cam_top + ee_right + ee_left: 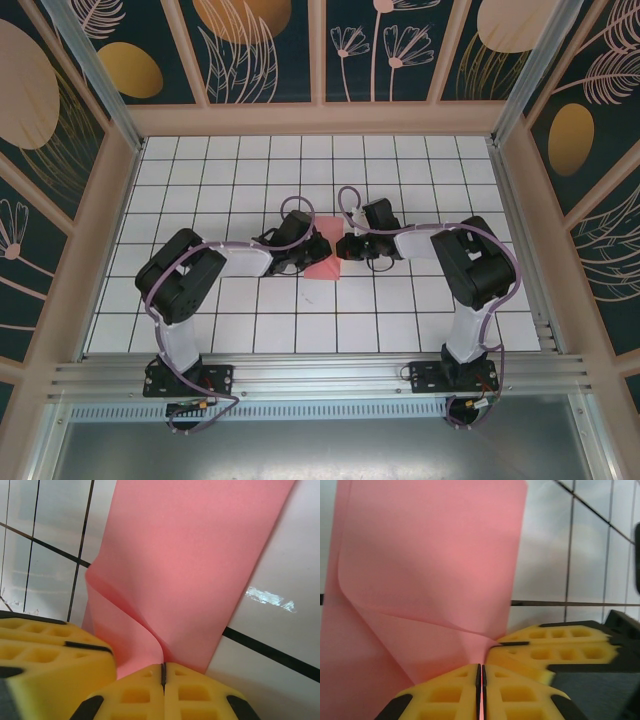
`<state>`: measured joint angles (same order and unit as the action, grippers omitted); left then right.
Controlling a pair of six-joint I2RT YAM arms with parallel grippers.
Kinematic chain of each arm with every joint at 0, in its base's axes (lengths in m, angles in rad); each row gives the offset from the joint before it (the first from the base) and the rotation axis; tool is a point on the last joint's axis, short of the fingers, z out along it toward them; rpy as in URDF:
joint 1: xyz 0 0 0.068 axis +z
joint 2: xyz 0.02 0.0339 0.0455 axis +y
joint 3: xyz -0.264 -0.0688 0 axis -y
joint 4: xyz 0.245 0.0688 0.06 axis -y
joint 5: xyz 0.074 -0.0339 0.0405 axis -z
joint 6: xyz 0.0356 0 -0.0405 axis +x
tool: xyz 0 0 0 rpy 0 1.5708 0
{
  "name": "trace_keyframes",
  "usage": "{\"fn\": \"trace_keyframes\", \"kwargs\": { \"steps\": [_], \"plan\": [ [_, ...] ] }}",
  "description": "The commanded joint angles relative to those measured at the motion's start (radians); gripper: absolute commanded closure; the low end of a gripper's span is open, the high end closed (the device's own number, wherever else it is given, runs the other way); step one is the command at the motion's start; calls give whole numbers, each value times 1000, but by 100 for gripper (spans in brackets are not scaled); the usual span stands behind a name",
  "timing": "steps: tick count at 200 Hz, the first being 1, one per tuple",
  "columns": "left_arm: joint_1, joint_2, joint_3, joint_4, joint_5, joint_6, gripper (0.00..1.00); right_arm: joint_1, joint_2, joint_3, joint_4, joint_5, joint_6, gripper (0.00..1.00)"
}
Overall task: Fold a paper plane with a square sheet of paper (pick it up from the middle)
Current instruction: Fold the triangle a second time at the center of the table.
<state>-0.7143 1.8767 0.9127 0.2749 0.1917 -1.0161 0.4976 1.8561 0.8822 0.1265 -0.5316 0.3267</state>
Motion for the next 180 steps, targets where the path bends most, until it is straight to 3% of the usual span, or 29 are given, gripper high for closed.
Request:
{"fn": "trace_keyframes", "kwargs": {
  "steps": [1,60,101,180],
  "plan": [
    [1,25,-22,30,-25,-3,86,7,38,10,-28,19,-13,100],
    [-1,8,-29,21,-35,-2,84,8,43,11,-29,20,-14,100],
    [11,-57,35,-63,-99,50,80,7,43,15,-33,21,-17,100],
    [53,21,53,-50,-71,69,80,7,50,22,-37,21,-17,100]
  ]
}}
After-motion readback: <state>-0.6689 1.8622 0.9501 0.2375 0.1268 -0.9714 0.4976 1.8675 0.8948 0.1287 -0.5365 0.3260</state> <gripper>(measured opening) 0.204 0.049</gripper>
